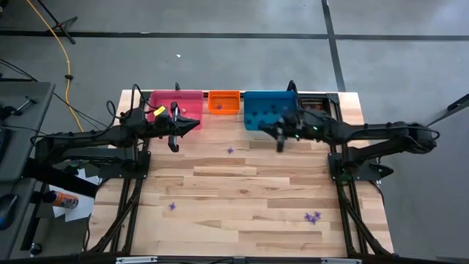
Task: Sort Halloween decoration
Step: Put the black spider toy into the blue bin
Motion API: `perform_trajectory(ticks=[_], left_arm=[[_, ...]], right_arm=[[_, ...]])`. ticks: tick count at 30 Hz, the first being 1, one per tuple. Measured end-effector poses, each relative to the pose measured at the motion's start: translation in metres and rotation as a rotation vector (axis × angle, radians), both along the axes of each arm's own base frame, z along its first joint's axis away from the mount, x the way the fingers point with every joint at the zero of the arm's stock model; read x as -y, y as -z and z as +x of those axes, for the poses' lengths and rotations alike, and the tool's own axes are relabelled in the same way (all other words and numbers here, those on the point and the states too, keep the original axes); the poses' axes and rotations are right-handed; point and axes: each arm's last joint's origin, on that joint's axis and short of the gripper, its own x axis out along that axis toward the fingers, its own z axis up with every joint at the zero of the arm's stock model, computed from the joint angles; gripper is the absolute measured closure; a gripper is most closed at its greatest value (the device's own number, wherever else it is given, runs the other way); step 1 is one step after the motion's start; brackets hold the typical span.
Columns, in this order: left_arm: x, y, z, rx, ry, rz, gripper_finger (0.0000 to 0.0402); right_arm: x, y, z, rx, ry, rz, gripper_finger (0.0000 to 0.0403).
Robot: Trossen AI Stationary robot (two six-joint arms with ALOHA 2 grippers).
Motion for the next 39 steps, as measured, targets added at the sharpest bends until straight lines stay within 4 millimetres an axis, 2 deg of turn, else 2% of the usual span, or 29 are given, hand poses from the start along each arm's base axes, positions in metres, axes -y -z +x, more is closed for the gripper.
perform_trajectory(ticks=[4,7,10,13,16,21,26,33,39], left_arm=[[0.0,0.0,0.0,0.005,0.004,-0.033,0.0401],[0.0,0.0,0.0,0.007,0.005,-0.04,0.0401],[0.0,0.0,0.0,0.006,-0.002,-0.03,0.0401],[0.0,0.0,0.0,0.006,-0.01,-0.022,0.0401],[0.0,0.0,0.0,0.006,-0.011,-0.022,0.0401],[0.0,0.0,0.0,0.005,-0.011,-0.021,0.0401],[0.0,0.0,0.0,0.005,-0.011,-0.021,0.0401],[0.0,0.0,0.0,0.005,-0.011,-0.02,0.0401],[0.0,0.0,0.0,0.005,-0.011,-0.021,0.0401]], right_arm=[[0.038,-0.007,0.019,-0.263,0.208,0.01,0.0403],[0.08,-0.01,0.026,-0.489,0.411,0.084,0.0403],[0.125,-0.012,0.034,-0.607,0.522,0.131,0.0403],[0.162,0.004,0.045,-0.691,0.566,0.211,0.0403],[0.187,0.025,0.058,-0.749,0.558,0.314,0.0403],[0.201,0.073,0.073,-0.884,0.586,0.428,0.0403],[0.208,0.103,0.073,-0.93,0.703,0.516,0.0403],[0.213,0.105,0.075,-0.873,0.779,0.521,0.0395],[0.214,0.104,0.076,-0.868,0.788,0.504,0.0331]])
